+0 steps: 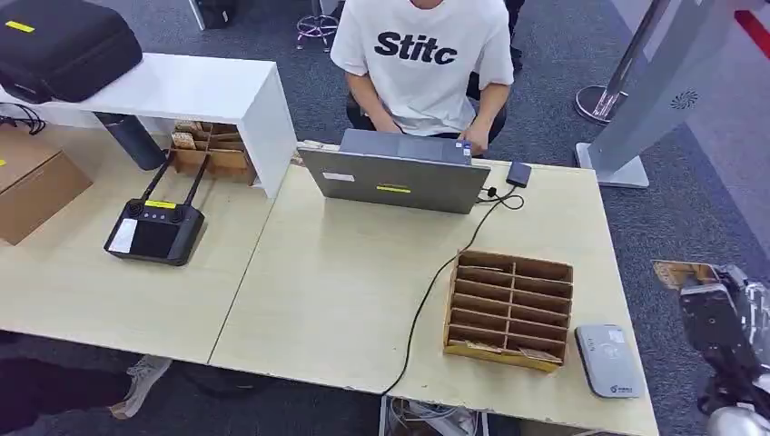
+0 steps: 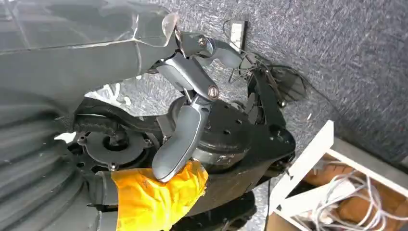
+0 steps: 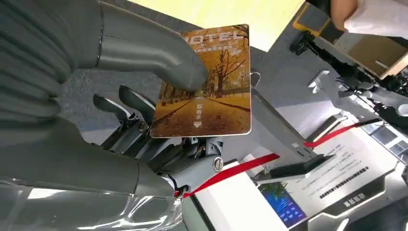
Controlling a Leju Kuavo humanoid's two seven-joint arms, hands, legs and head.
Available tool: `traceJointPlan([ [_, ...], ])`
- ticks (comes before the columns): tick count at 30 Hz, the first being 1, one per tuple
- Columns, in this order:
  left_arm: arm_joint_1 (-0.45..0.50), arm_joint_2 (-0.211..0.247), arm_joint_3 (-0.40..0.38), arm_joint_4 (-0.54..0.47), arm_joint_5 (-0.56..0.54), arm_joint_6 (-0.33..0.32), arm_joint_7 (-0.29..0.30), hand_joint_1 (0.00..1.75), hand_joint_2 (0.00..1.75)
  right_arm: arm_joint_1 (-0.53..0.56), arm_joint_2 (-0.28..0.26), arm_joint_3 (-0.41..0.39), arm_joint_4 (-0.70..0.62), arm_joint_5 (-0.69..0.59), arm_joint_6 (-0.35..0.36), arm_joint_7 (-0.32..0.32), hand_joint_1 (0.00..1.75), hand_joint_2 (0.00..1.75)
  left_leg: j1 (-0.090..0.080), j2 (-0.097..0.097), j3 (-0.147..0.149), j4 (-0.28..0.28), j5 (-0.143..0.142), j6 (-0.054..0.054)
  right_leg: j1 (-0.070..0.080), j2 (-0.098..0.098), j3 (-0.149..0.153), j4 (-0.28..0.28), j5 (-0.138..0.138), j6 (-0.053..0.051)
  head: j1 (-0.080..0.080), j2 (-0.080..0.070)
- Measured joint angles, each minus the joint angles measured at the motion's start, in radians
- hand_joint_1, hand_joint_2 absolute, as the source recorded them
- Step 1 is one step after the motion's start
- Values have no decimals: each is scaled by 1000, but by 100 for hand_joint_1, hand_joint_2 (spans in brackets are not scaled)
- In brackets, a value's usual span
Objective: Pass the card to the sensor for recognition and then transmit it.
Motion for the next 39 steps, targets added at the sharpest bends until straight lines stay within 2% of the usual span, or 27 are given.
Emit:
traceJointPlan([
  [4, 0, -18, 27, -7, 0, 2, 1, 0, 175, 21, 11, -10, -28, 0, 5, -2, 175, 175, 0, 1, 0, 0, 0, 0, 0, 1, 0, 0, 0, 0, 0, 0],
  [9, 7, -30, 41, -22, 11, 21, 6, 0, 175, 67, 29, -4, -63, 20, 61, 10, 175, 175, 0, 1, 0, 0, 0, 0, 0, 1, 0, 0, 0, 0, 0, 0],
  [16, 5, -35, 63, -25, 8, 1, 13, 0, 175, 85, 37, 47, -42, 48, 128, 73, 175, 175, 0, 1, 0, 0, 0, 0, 0, 1, 0, 0, 0, 0, 0, 0],
  [21, -3, -38, 87, -25, -10, -19, 27, 0, 175, 83, 29, 93, 3, 68, 209, 189, 175, 175, 0, 1, 0, 0, 0, 0, 0, 0, 0, 0, 0, 0, 0, 0],
  [26, -11, -39, 108, -25, -19, -25, 34, 0, 175, 83, 7, 126, 45, 64, 238, 239, 175, 175, 0, 1, 0, 0, 0, 0, 0, 1, 0, 0, 0, 0, 0, 0],
  [31, -17, -40, 116, -25, -22, -22, 41, 0, 175, 83, -11, 137, 63, 60, 265, 315, 175, 175, 0, 1, 0, 0, 0, 0, 0, 1, 0, 0, 0, 0, 0, 0],
  [39, -19, -41, 118, -25, -22, -21, 41, 0, 175, 83, -24, 144, 72, 62, 274, 341, 175, 175, 0, 1, 1, 0, 0, 0, 0, 1, 1, 0, 0, 0, 0, 0],
])
